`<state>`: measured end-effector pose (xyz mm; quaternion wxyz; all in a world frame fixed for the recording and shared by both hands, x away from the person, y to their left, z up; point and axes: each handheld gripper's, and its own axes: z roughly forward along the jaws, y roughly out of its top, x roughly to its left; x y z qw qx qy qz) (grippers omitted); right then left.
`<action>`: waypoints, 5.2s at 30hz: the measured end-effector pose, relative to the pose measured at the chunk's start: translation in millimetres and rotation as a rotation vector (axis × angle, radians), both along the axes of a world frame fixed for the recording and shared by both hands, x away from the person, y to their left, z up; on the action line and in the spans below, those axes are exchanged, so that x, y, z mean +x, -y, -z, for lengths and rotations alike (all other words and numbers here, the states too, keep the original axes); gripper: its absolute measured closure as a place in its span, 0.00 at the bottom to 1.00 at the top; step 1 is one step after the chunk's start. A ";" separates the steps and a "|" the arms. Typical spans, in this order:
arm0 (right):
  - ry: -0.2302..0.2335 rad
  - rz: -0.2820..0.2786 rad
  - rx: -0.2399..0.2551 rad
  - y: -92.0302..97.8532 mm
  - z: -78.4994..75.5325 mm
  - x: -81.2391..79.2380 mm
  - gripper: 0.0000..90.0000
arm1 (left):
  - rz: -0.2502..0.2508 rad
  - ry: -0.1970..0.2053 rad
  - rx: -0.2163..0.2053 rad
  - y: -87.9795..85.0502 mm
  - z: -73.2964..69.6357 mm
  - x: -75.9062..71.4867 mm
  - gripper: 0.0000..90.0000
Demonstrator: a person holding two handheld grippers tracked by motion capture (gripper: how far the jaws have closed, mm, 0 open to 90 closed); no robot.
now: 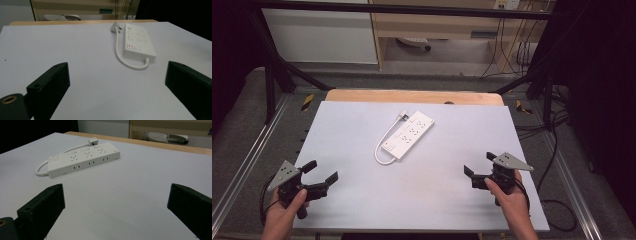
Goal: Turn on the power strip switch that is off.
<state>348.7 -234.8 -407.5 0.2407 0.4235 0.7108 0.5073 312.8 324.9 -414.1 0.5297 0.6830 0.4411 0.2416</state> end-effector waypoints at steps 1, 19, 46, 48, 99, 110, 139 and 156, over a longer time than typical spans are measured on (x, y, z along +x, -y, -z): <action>0.003 -0.002 0.001 -0.6 -0.5 0.9 0.02 | 0.000 0.000 0.001 0.3 0.1 0.1 0.06; -0.009 -0.023 -0.010 -18.0 -0.5 15.2 0.02 | 0.005 0.001 0.013 0.9 1.1 0.5 0.06; 0.017 -0.062 0.007 -61.4 -20.6 68.8 0.15 | 0.010 -0.002 0.019 2.0 2.1 1.2 0.07; 0.017 -0.061 0.005 -64.1 -21.4 73.9 0.21 | 0.009 -0.006 0.021 2.2 2.5 1.6 0.07; 0.042 0.026 0.041 -106.8 -8.1 174.4 0.95 | 0.008 -0.016 0.025 2.7 4.1 3.4 0.07; 0.035 0.032 0.033 -116.3 2.1 190.8 1.00 | 0.007 -0.014 0.023 1.8 4.1 3.6 0.07; -0.006 0.046 0.052 -136.9 17.1 212.7 1.00 | 0.006 -0.009 0.015 1.1 4.3 4.4 0.07; -0.027 0.034 0.040 -147.6 20.5 218.2 1.00 | 0.004 -0.007 0.014 0.2 4.3 4.7 0.07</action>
